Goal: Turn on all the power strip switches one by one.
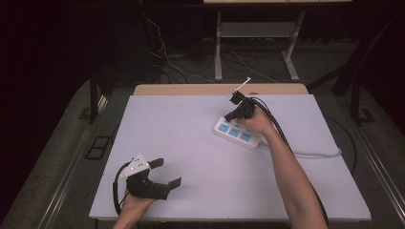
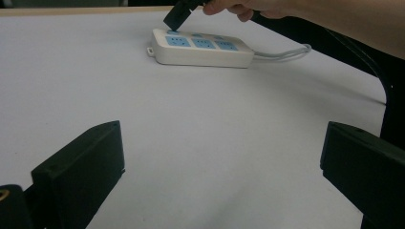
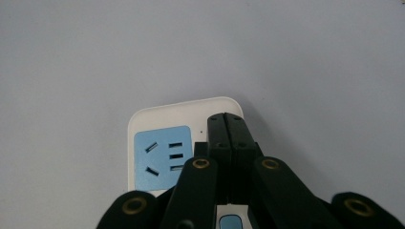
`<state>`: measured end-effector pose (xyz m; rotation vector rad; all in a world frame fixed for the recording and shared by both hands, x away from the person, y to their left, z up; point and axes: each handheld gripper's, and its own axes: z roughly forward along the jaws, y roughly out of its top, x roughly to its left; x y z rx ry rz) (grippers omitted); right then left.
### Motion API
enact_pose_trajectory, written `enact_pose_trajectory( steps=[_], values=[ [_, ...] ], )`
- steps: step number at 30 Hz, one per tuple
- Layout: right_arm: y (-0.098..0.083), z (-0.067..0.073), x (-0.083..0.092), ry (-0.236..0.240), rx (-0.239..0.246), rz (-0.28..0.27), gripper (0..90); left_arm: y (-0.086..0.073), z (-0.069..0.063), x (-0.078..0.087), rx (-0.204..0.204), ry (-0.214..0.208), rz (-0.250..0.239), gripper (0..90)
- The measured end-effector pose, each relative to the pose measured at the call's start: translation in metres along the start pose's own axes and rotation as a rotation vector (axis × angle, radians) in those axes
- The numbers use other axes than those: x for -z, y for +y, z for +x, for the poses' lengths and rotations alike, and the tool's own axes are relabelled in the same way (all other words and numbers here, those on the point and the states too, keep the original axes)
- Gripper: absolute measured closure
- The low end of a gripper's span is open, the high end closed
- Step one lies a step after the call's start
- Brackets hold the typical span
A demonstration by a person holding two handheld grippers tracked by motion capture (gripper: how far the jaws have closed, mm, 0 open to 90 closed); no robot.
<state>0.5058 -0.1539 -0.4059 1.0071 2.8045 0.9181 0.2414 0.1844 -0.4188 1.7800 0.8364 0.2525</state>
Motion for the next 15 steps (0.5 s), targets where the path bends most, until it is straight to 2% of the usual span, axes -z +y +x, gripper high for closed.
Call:
enact_pose_trajectory(
  steps=[5, 9, 15],
  values=[
    [-0.0013, -0.0023, -0.0005, 0.031, -0.012, -0.006, 90.0, 0.0, -0.0002, 0.0001, -0.003, -0.001, 0.003, 0.0],
    [-0.0013, -0.0023, -0.0009, 0.018, -0.008, -0.005, 90.0, 0.0, -0.0007, 0.0001, -0.004, -0.002, 0.003, 0.0],
    [-0.0038, -0.004, -0.0018, 0.031, -0.023, -0.022, 90.0, 0.0, -0.0005, -0.0002, -0.005, -0.003, 0.005, 0.0]
  ],
)
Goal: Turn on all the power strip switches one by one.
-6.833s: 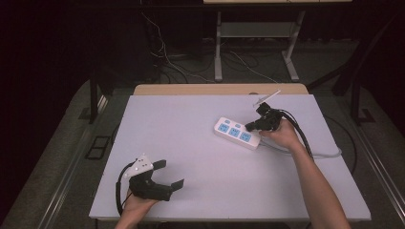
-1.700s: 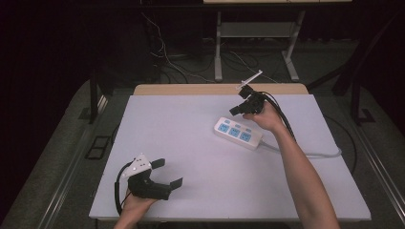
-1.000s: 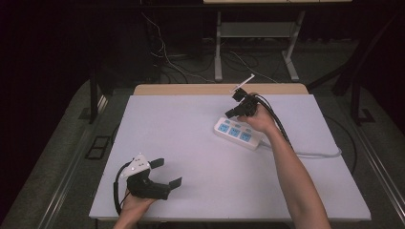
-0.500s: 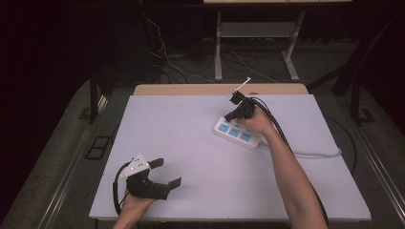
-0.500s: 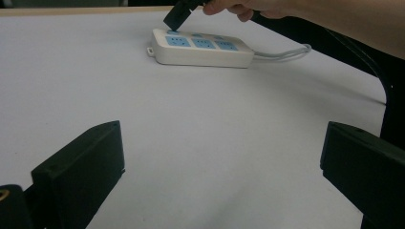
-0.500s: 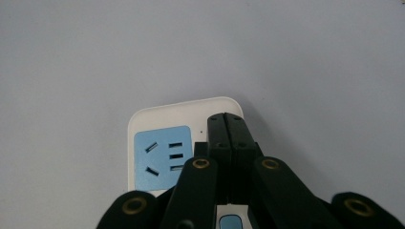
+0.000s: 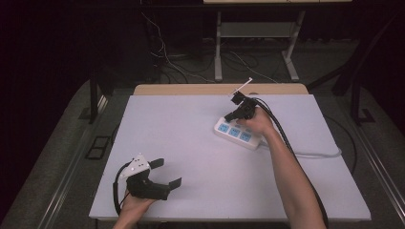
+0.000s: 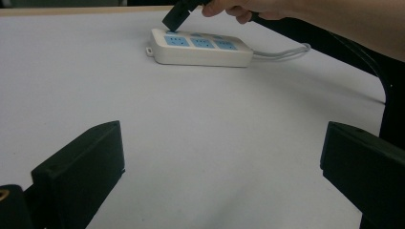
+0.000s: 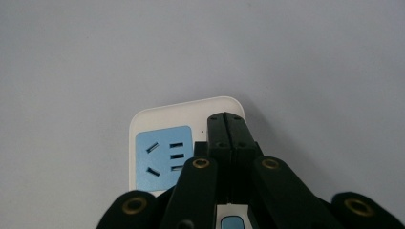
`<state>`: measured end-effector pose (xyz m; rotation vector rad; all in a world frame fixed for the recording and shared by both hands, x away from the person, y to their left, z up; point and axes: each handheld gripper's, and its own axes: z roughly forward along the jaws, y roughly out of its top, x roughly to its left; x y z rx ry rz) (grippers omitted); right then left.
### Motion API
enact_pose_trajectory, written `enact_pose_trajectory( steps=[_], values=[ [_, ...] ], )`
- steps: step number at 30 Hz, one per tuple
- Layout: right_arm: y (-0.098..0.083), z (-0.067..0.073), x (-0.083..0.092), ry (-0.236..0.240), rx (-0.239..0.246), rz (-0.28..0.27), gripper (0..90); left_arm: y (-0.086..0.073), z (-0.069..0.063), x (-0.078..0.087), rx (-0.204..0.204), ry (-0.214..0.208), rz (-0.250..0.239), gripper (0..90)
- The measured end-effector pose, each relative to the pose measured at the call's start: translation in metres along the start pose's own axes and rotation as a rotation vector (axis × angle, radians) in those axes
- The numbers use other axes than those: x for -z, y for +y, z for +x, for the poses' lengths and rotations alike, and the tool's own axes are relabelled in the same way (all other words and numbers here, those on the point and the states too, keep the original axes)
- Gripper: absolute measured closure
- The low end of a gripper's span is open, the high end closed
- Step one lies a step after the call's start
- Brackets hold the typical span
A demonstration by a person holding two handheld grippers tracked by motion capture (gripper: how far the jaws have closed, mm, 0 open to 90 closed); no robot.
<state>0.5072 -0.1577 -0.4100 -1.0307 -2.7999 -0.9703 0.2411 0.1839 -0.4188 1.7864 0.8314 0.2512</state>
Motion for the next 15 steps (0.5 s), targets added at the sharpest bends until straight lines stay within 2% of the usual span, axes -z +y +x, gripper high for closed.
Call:
enact_pose_trajectory(
  steps=[15],
  values=[
    [-0.0012, -0.0008, -0.0016, 0.001, -0.006, -0.001, 90.0, -0.0005, -0.0017, -0.0004, 0.002, 0.001, -0.001, 0.0]
  ],
)
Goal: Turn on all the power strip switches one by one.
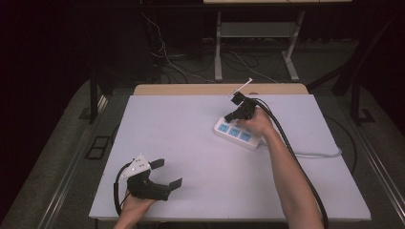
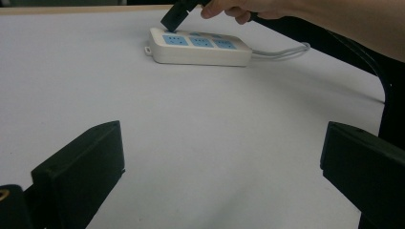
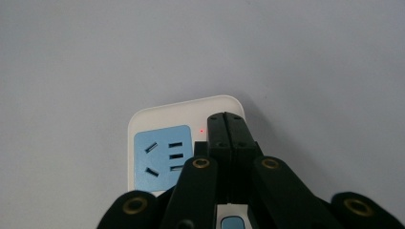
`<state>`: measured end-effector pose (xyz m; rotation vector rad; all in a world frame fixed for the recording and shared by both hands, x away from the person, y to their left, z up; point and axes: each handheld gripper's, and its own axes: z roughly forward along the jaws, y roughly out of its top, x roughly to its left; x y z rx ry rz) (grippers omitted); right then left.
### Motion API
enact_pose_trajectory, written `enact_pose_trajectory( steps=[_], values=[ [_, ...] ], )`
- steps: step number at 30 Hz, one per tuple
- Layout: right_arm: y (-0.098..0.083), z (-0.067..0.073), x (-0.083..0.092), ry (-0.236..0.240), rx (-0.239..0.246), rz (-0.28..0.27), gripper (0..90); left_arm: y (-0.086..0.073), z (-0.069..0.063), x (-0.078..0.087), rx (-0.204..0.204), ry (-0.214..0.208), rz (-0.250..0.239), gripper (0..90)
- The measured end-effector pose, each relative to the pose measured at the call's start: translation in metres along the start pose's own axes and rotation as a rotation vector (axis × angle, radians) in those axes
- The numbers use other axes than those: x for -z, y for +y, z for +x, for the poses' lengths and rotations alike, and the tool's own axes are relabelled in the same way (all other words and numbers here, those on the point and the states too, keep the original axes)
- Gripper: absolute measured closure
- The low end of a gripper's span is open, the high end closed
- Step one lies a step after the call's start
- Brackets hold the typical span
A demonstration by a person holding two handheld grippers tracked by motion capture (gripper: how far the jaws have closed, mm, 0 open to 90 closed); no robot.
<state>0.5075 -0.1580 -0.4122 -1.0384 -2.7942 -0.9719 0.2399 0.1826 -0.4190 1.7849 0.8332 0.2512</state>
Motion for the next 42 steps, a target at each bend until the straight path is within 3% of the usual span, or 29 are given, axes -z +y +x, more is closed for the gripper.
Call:
enact_pose_trajectory(
  steps=[16, 22, 27, 42],
  values=[
    [-0.001, 0.003, -0.001, -0.019, 0.018, -0.004, 90.0, 0.0, 0.001, 0.0, 0.003, 0.0, 0.001, 0.0],
    [-0.002, 0.0, 0.001, 0.012, -0.025, -0.026, 90.0, 0.0, 0.002, 0.0, 0.007, 0.001, -0.003, 0.0],
    [0.001, 0.003, 0.001, 0.02, -0.011, -0.04, 90.0, 0.0, 0.003, 0.0, 0.009, 0.002, -0.002, 0.0],
    [0.001, 0.022, 0.031, 0.003, 0.032, -0.081, 89.6, 0.0, 0.001, -0.002, 0.004, -0.003, 0.003, 0.0]
  ],
)
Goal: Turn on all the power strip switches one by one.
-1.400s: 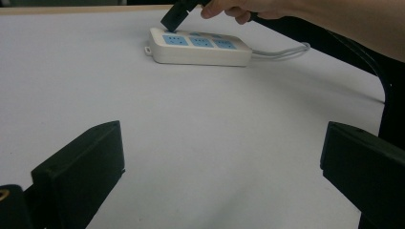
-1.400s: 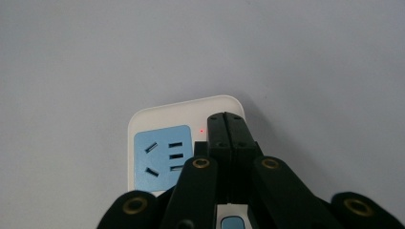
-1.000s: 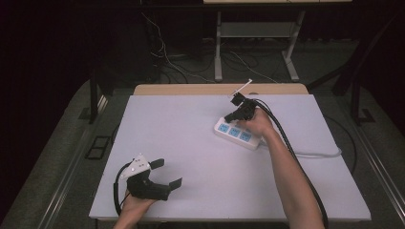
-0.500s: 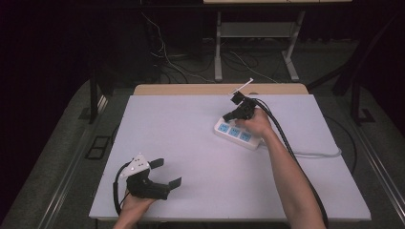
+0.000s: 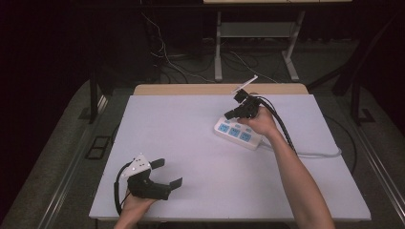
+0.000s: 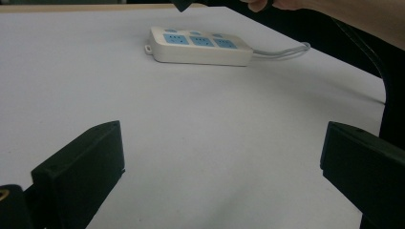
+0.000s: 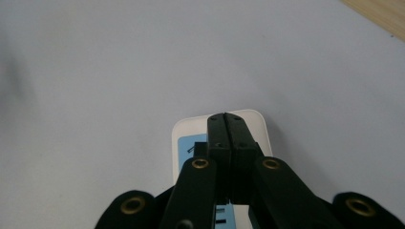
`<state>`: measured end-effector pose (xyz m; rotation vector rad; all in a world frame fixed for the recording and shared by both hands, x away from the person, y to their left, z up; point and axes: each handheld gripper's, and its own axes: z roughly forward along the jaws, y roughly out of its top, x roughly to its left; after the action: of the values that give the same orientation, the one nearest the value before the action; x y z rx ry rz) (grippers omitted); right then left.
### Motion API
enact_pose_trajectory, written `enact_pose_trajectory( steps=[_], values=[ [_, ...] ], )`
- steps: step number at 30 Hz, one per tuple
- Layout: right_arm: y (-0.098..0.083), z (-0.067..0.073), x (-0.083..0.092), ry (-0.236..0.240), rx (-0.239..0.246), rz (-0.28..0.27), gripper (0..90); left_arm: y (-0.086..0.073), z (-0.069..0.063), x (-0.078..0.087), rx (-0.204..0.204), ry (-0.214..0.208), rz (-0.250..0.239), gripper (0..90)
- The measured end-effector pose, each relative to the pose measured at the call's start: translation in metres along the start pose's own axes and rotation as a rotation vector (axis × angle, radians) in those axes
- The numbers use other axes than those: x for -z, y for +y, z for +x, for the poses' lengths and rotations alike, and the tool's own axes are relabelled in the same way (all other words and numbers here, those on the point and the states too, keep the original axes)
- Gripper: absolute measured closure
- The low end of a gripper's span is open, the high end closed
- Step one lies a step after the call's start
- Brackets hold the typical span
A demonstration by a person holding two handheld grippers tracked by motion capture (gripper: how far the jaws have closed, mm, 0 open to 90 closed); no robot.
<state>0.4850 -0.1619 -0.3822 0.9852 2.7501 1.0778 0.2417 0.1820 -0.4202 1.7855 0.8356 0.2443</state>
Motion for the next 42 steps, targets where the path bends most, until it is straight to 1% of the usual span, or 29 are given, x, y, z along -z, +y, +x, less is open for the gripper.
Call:
enact_pose_trajectory(
  steps=[1, 2, 3, 5, 6, 9, 10, 11, 12, 14, 15, 16, 18, 19, 20, 21, 22, 23, 26, 28, 30, 31, 32, 36, 38, 39, 42],
  values=[
    [-0.002, 0.002, 0.006, -0.003, -0.009, -0.011, 84.6, 0.0, 0.0, 0.0, 0.0, 0.0, -0.001, 0.0],
    [-0.002, 0.002, 0.006, -0.003, -0.009, -0.011, 84.6, 0.0, 0.0, 0.0, 0.002, 0.0, -0.002, 0.0],
    [-0.004, 0.003, 0.009, -0.001, -0.012, -0.018, 81.2, 0.0, 0.0, 0.0, 0.003, 0.0, -0.002, 0.0],
    [-0.007, 0.006, 0.016, -0.018, -0.021, -0.031, 73.3, 0.0, -0.001, -0.001, 0.001, 0.0, -0.002, 0.0],
    [-0.01, 0.007, 0.02, -0.019, -0.029, -0.043, 69.8, 0.0, -0.001, -0.001, 0.001, 0.0, -0.001, 0.0],
    [-0.017, 0.009, 0.031, -0.032, -0.05, -0.07, 57.2, 0.0, -0.001, -0.002, 0.002, -0.001, -0.002, 0.0],
    [-0.02, 0.01, 0.034, -0.029, -0.056, -0.081, 52.8, 0.0, -0.002, -0.002, 0.004, -0.003, -0.003, 0.0],
    [-0.026, 0.01, 0.04, -0.022, -0.075, -0.09, 46.4, 0.0, -0.002, -0.002, 0.003, -0.003, -0.003, 0.0],
    [-0.026, 0.01, 0.04, -0.022, -0.075, -0.09, 46.4, 0.0, -0.002, -0.002, 0.003, -0.003, -0.003, 0.0],
    [-0.031, 0.011, 0.046, -0.037, -0.085, -0.1, 41.0, 0.0, -0.003, -0.003, 0.001, -0.003, -0.001, 0.0],
    [-0.038, 0.012, 0.054, -0.045, -0.105, -0.123, 32.5, 0.0, -0.003, -0.003, 0.002, -0.004, -0.002, 0.0],
    [-0.038, 0.012, 0.054, -0.045, -0.105, -0.123, 32.5, 0.0, -0.003, -0.003, 0.002, -0.004, -0.001, 0.0],
    [-0.043, 0.013, 0.06, -0.049, -0.123, -0.136, 23.0, 0.0, -0.003, -0.003, 0.001, -0.005, -0.001, 0.0],
    [-0.048, 0.015, 0.066, -0.063, -0.139, -0.149, 11.7, 0.0, -0.003, -0.003, 0.001, -0.005, -0.001, 0.0],
    [-0.048, 0.015, 0.066, -0.063, -0.139, -0.149, 11.7, 0.0, -0.003, -0.003, 0.002, -0.005, -0.001, 0.0],
    [-0.051, 0.016, 0.069, -0.073, -0.142, -0.152, 9.9, 0.0, -0.003, -0.003, 0.002, -0.004, -0.001, 0.0],
    [-0.054, 0.018, 0.072, -0.079, -0.139, -0.149, 2.1, 0.0, -0.003, -0.003, 0.001, -0.005, -0.001, 0.0],
    [-0.057, 0.02, 0.074, -0.086, -0.142, -0.147, 0.2, 0.0, -0.004, -0.003, 0.001, -0.005, -0.002, 0.0],
    [-0.069, 0.026, 0.084, -0.092, -0.144, -0.169, 0.3, 0.0, -0.004, -0.004, 0.0, -0.006, -0.002, 0.0],
    [-0.075, 0.03, 0.088, -0.086, -0.15, -0.176, 0.3, 0.001, -0.005, -0.004, 0.0, -0.007, -0.001, 0.0],
    [-0.082, 0.034, 0.093, -0.089, -0.147, -0.182, 0.3, 0.001, -0.005, -0.004, -0.001, -0.008, 0.0, 0.0],
    [-0.086, 0.038, 0.096, -0.082, -0.153, -0.19, 0.3, 0.001, -0.005, -0.004, -0.001, -0.008, 0.0, 0.0],
    [-0.09, 0.04, 0.098, -0.083, -0.148, -0.198, 0.3, 0.001, -0.005, -0.004, 0.0, -0.008, 0.0, 0.0],
    [-0.104, 0.051, 0.103, -0.076, -0.15, -0.217, 0.4, 0.001, -0.005, -0.005, 0.0, -0.008, 0.0, 0.0],
    [-0.117, 0.059, 0.106, -0.068, -0.158, -0.228, 0.4, 0.001, -0.005, -0.004, 0.001, -0.008, -0.003, 0.0],
    [-0.117, 0.059, 0.106, -0.068, -0.158, -0.228, 0.4, 0.001, -0.005, -0.004, 0.002, -0.008, -0.003, 0.0],
    [-0.129, 0.066, 0.107, -0.065, -0.166, -0.244, 0.4, 0.001, -0.005, -0.004, 0.003, -0.007, -0.004, 0.0]
  ],
)
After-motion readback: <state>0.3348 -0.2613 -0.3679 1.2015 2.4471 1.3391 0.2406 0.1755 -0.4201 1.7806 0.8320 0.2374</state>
